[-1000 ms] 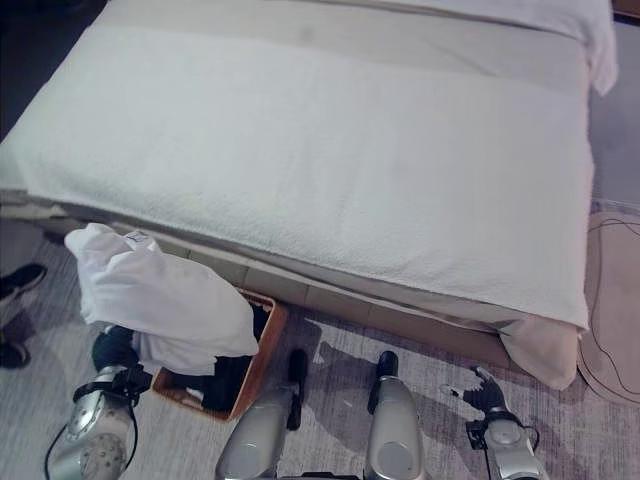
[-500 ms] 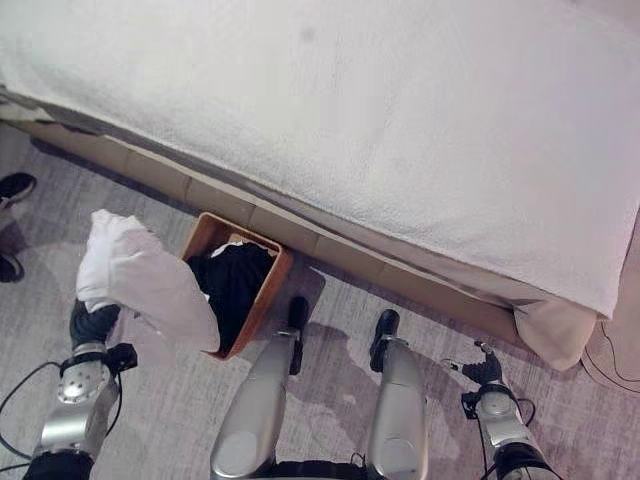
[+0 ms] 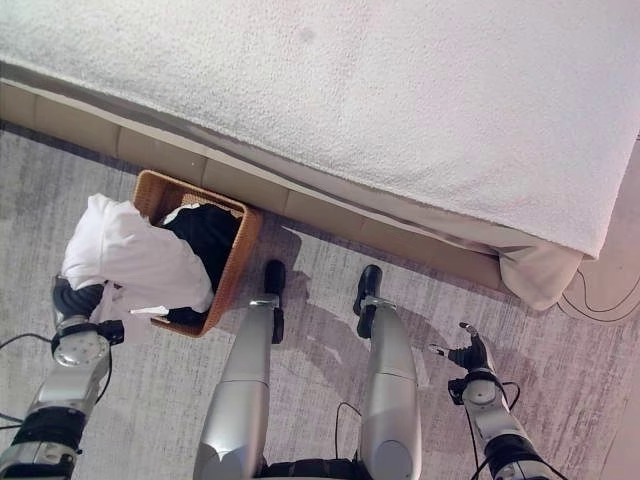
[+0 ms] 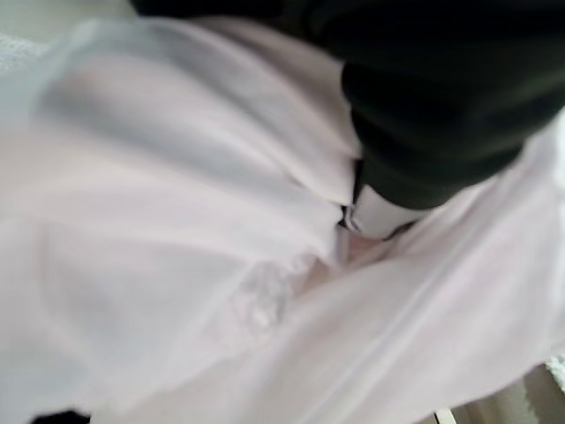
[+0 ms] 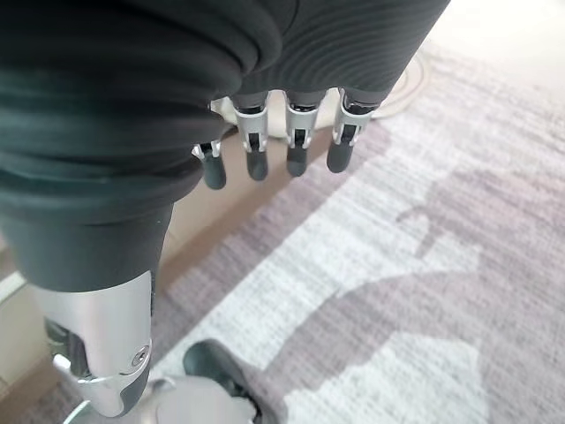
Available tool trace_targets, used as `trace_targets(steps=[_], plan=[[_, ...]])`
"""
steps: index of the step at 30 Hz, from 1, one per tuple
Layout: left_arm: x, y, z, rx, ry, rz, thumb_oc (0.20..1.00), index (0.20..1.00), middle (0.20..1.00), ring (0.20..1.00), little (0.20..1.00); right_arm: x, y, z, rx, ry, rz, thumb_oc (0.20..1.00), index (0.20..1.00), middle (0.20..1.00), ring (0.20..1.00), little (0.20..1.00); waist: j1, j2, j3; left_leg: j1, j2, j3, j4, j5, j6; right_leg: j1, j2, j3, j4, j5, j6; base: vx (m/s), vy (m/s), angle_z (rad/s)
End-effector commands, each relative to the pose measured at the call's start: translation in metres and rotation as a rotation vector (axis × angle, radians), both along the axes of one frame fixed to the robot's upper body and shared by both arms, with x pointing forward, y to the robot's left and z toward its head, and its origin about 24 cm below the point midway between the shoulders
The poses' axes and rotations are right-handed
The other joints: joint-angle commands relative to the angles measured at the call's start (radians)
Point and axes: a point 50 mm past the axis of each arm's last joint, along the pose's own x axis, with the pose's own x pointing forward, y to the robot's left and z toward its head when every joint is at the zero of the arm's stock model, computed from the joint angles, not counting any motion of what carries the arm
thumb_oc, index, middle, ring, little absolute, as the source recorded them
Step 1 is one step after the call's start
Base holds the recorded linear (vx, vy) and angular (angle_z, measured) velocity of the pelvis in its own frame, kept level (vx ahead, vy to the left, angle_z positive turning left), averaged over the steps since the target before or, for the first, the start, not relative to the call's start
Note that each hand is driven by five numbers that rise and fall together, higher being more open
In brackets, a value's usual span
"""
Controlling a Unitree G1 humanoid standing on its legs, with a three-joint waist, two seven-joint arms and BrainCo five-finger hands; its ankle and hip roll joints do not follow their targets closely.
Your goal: Pick up clothes into the bucket
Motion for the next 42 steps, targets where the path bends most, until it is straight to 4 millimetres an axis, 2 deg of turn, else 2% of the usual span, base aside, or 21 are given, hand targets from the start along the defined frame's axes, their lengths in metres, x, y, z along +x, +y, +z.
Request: trace_targets(steps=[1, 7, 10, 12, 20, 23, 24, 27, 29, 31, 35, 39, 40, 42], plan=[[-0.007, 0.025, 0.019, 0.191, 0.049, 0.078, 1.0, 1.0, 1.0, 1.0, 1.0, -0.01, -0.01, -0.003, -0.036, 0.014, -0.029, 1.0, 1.0, 1.0, 1.0, 1.0, -0.001, -0.022, -0.021, -0.007, -0.014, 0.01, 0.038, -0.047, 0.031, 0.045, -0.004, 0.011, 0.003, -0.034, 0.026, 0.0, 0.0, 0.0], [-0.008, 0.024, 0.015, 0.193, 0.072, 0.09, 1.0, 1.0, 1.0, 1.0, 1.0, -0.007, -0.009, -0.003, -0.029, 0.02, -0.03, 1.0, 1.0, 1.0, 1.0, 1.0, -0.002, -0.024, -0.021, 0.001, -0.011, 0.016, 0.023, -0.046, 0.031, 0.046, 0.002, 0.013, -0.016, -0.026, 0.027, 0.0, 0.011, -0.04], [-0.013, 0.019, 0.0, 0.133, 0.1, 0.095, 1.0, 1.0, 1.0, 1.0, 1.0, -0.007, -0.007, -0.005, -0.018, 0.034, -0.032, 1.0, 1.0, 1.0, 1.0, 1.0, -0.002, -0.018, -0.021, 0.02, -0.012, 0.02, 0.008, -0.046, 0.033, 0.062, 0.004, 0.018, -0.034, -0.022, 0.026, 0.0, 0.0, 0.0], [-0.014, 0.018, -0.003, 0.128, 0.107, 0.096, 1.0, 1.0, 1.0, 1.0, 1.0, -0.007, -0.007, -0.004, -0.017, 0.033, -0.03, 1.0, 1.0, 1.0, 1.0, 1.0, -0.003, -0.017, -0.021, 0.027, -0.013, 0.022, 0.003, -0.045, 0.033, 0.067, 0.004, 0.019, -0.037, -0.021, 0.026, -0.01, 0.006, -0.02], [-0.027, -0.006, -0.049, -0.039, 0.202, 0.061, 1.0, 1.0, 1.0, 1.0, 1.0, -0.006, -0.007, -0.003, 0.009, 0.035, -0.037, 1.0, 1.0, 1.0, 1.0, 1.0, 0.0, 0.009, -0.021, 0.132, -0.02, 0.035, -0.051, -0.035, 0.032, 0.158, 0.0, 0.029, -0.073, -0.011, 0.026, -0.01, -0.001, -0.04], [-0.033, -0.021, -0.068, -0.167, 0.202, 0.039, 1.0, 1.0, 1.0, 1.0, 1.0, -0.006, -0.01, -0.003, 0.013, 0.041, -0.053, 1.0, 1.0, 1.0, 1.0, 1.0, 0.002, 0.027, -0.021, 0.2, -0.019, 0.038, -0.094, -0.023, 0.028, 0.222, -0.001, 0.028, -0.109, 0.003, 0.028, -0.03, 0.0, -0.05], [-0.032, -0.026, -0.072, -0.228, 0.179, 0.026, 1.0, 1.0, 1.0, 1.0, 1.0, -0.004, -0.011, -0.002, 0.02, 0.035, -0.06, 1.0, 1.0, 1.0, 1.0, 1.0, 0.001, 0.034, -0.021, 0.205, -0.022, 0.041, -0.124, 0.018, 0.03, 0.226, -0.004, 0.02, -0.136, 0.04, 0.022, -0.07, 0.01, -0.01], [-0.033, -0.043, -0.089, -0.538, 0.047, 0.019, 1.0, 1.0, 1.0, 1.0, 1.0, -0.006, -0.012, -0.004, 0.094, 0.018, -0.099, 1.0, 1.0, 1.0, 1.0, 1.0, -0.002, 0.048, -0.021, 0.304, -0.027, 0.042, -0.172, 0.026, 0.027, 0.322, -0.002, 0.019, -0.176, 0.047, 0.025, 0.0, -0.009, 0.0], [-0.041, -0.05, -0.103, -0.634, 0.074, -0.001, 1.0, 1.0, 1.0, 1.0, 1.0, -0.015, -0.015, -0.01, 0.172, 0.025, -0.144, 1.0, 1.0, 1.0, 1.0, 1.0, -0.005, 0.058, -0.021, 0.388, -0.028, 0.042, -0.207, 0.027, 0.024, 0.404, 0.002, 0.02, -0.208, 0.049, 0.027, 0.08, -0.004, 0.0], [-0.047, -0.055, -0.109, -0.628, 0.106, -0.035, 1.0, 1.0, 1.0, 1.0, 1.0, -0.024, -0.015, -0.018, 0.215, 0.051, -0.17, 1.0, 1.0, 1.0, 1.0, 1.0, -0.008, 0.065, -0.022, 0.464, -0.027, 0.044, -0.236, 0.027, 0.022, 0.481, 0.005, 0.019, -0.242, 0.052, 0.031, 0.09, -0.022, -0.06], [-0.069, -0.069, -0.135, -0.733, 0.159, 0.015, 1.0, 1.0, 1.0, 1.0, 1.0, -0.044, -0.01, -0.033, 0.263, 0.097, -0.194, 1.0, 1.0, 1.0, 1.0, 1.0, -0.013, 0.078, -0.102, 0.575, -0.02, 0.05, -0.327, 0.041, 0.016, 0.589, 0.025, 0.016, -0.327, 0.059, 0.037, 0.13, -0.041, -0.05], [-0.089, -0.082, -0.155, -0.742, 0.284, -0.011, 1.0, 1.0, 1.0, 1.0, 1.0, -0.067, -0.002, -0.05, 0.273, 0.207, -0.167, 1.0, 1.0, 1.0, 1.0, 1.0, -0.015, 0.082, -0.18, 0.661, -0.017, 0.054, -0.412, 0.062, 0.012, 0.662, 0.046, 0.008, -0.394, 0.063, 0.038, 0.1, -0.058, -0.06], [-0.09, -0.082, -0.155, -0.742, 0.285, -0.011, 1.0, 1.0, 1.0, 1.0, 1.0, -0.068, -0.002, -0.05, 0.273, 0.208, -0.167, 1.0, 1.0, 1.0, 1.0, 1.0, -0.015, 0.082, -0.178, 0.665, -0.017, 0.054, -0.415, 0.063, 0.012, 0.665, 0.046, 0.008, -0.396, 0.064, 0.038, 0.1, -0.055, -0.08], [-0.104, -0.093, -0.17, -0.75, 0.401, -0.039, 1.0, 1.0, 1.0, 1.0, 1.0, -0.081, 0.001, -0.059, 0.256, 0.294, -0.126, 1.0, 1.0, 1.0, 1.0, 1.0, -0.013, 0.086, -0.229, 0.719, -0.011, 0.058, -0.466, 0.076, 0.008, 0.717, 0.059, -0.001, -0.441, 0.066, 0.039, 0.09, -0.063, -0.09]])
